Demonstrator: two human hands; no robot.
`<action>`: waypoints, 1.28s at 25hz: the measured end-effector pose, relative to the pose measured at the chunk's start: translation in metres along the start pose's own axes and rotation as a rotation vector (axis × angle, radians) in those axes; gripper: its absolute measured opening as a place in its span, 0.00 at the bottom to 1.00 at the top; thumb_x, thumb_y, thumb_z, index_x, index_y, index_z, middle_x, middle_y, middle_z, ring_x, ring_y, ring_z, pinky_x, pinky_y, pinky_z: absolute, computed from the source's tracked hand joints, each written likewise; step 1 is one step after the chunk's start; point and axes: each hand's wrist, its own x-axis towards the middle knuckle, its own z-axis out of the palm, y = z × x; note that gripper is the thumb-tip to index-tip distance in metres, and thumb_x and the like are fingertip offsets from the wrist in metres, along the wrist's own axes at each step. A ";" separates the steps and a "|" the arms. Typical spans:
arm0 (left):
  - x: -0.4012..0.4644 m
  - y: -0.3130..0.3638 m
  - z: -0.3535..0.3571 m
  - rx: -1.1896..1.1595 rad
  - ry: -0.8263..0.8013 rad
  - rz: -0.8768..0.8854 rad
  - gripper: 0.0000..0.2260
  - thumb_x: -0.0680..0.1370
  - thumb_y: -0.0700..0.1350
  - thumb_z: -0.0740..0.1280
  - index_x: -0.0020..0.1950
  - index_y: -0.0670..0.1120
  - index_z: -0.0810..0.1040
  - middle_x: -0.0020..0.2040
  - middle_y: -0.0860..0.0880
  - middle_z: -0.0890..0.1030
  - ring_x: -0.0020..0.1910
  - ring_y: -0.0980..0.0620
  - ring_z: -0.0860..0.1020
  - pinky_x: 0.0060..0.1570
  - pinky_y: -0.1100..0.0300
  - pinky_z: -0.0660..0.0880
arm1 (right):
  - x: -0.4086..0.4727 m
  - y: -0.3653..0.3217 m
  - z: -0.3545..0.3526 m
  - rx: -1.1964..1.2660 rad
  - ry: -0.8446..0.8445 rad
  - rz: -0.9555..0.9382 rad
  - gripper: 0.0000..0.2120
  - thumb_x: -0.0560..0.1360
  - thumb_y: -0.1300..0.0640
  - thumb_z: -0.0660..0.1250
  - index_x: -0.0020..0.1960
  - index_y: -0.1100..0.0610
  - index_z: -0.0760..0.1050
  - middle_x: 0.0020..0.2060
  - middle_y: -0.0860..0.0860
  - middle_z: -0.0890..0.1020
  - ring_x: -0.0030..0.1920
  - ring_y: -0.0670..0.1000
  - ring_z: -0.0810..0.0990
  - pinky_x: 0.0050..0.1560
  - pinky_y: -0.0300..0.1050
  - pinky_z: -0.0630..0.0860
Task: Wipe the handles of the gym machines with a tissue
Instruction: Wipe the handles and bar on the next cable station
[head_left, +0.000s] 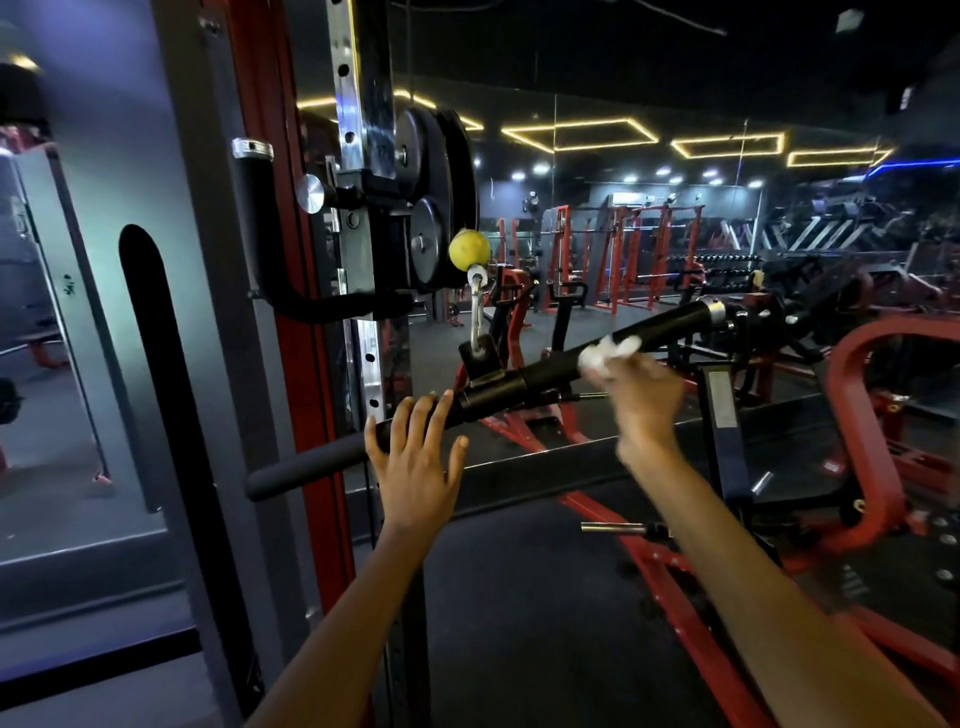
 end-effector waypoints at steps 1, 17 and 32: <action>0.001 0.000 -0.001 0.006 -0.001 -0.003 0.23 0.80 0.57 0.52 0.73 0.49 0.65 0.67 0.47 0.73 0.71 0.47 0.63 0.73 0.48 0.38 | 0.013 -0.011 -0.009 -0.131 0.100 -0.150 0.08 0.75 0.67 0.64 0.53 0.66 0.78 0.43 0.54 0.80 0.40 0.38 0.80 0.41 0.23 0.72; 0.006 -0.011 -0.007 0.015 -0.002 0.033 0.23 0.80 0.57 0.52 0.71 0.46 0.67 0.66 0.46 0.74 0.69 0.47 0.65 0.73 0.48 0.40 | 0.085 0.013 -0.025 -1.239 -0.016 -0.705 0.13 0.76 0.64 0.60 0.57 0.66 0.76 0.58 0.60 0.76 0.62 0.58 0.72 0.65 0.46 0.69; 0.004 -0.014 -0.018 -0.010 -0.072 0.038 0.28 0.82 0.62 0.43 0.71 0.46 0.67 0.66 0.47 0.73 0.69 0.47 0.64 0.71 0.44 0.45 | 0.017 0.022 -0.004 -1.093 -0.276 -0.808 0.13 0.75 0.69 0.60 0.58 0.69 0.75 0.50 0.59 0.78 0.50 0.52 0.77 0.54 0.34 0.74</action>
